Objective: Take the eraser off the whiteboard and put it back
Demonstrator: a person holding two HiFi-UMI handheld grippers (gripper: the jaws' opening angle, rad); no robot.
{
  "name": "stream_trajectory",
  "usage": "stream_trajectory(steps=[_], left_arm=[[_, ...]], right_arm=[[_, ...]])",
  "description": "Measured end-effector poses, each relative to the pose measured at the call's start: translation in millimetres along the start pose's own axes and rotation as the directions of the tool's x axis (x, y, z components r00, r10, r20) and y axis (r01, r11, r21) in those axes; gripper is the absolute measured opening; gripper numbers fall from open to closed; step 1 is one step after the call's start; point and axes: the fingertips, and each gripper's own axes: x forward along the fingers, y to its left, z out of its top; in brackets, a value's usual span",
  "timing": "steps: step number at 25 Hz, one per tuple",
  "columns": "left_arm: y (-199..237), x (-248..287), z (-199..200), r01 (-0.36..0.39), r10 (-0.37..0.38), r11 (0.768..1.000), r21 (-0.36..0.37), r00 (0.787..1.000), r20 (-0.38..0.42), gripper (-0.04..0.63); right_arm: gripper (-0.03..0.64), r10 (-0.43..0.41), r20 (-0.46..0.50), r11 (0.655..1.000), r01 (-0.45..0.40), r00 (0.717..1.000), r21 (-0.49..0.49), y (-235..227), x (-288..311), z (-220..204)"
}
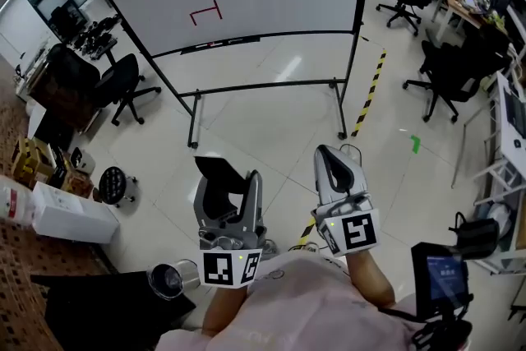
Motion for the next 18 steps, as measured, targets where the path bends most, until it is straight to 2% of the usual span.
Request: stream_trajectory(steps=[4,7,9,13,18], left_arm=[[15.2,-4.6,-1.3,-0.003,0.003,1.000,-0.005,1.000,-0.006,0.290],[27.9,-4.5,-5.1,-0.019,0.019,1.000,-0.004,1.000,-0.020,0.290],[30.3,-2.9,-6.6,-0.002,0.002,1.000,-0.010,1.000,-0.026,0.288],[25.6,-3.1,1.9,0.064,-0.062,0.996,-0.058,0.998,0.029,0.290],[23.8,3.6,4.0,0.059,-0.056,0.996,-0.068,0.998,0.038,0.293]], right_arm=[[0.003,0.029,0.047,0.999,-0.028,0.998,-0.031,27.2,8.5,12.0],[0.003,0.054,0.042,0.998,-0.052,0.998,-0.043,43.1,14.1,14.1],[0.003,0.054,0.026,0.998,-0.053,0.998,-0.038,48.9,16.7,14.0],[0.003,0.043,0.002,0.998,-0.043,0.999,-0.038,52.4,19.8,12.3],[0.003,0.035,0.001,0.997,-0.035,0.999,-0.072,51.2,19.4,16.7]])
